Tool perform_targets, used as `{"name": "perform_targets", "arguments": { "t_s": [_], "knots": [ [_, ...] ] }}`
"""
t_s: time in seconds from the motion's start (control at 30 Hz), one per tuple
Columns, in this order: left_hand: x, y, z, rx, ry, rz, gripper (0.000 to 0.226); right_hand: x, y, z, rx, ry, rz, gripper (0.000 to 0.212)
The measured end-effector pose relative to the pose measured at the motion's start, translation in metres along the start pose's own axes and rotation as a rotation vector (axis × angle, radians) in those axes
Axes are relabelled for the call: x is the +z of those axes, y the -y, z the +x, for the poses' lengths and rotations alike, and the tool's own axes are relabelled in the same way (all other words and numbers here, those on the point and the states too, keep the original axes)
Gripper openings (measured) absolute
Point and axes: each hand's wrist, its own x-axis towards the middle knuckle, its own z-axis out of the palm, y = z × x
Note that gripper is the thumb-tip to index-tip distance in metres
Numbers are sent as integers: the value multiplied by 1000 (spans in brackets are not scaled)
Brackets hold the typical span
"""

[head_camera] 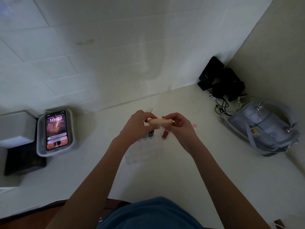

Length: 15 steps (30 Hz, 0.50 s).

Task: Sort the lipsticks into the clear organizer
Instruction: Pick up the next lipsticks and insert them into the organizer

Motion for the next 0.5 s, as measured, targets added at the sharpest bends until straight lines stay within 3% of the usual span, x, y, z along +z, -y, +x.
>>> {"name": "perform_targets", "arguments": {
  "t_s": [0.13, 0.37, 0.5],
  "knots": [
    [-1, -1, -2, -2, -76, -21, 22, 0, 0, 0, 45, 17, 62, 39],
    [3, 3, 2, 34, -121, -26, 29, 5, -3, 1, 34, -68, 142, 21],
    [2, 12, 2, -16, -129, 53, 34, -8, -1, 2, -62, -196, -96, 30]
  ]
}}
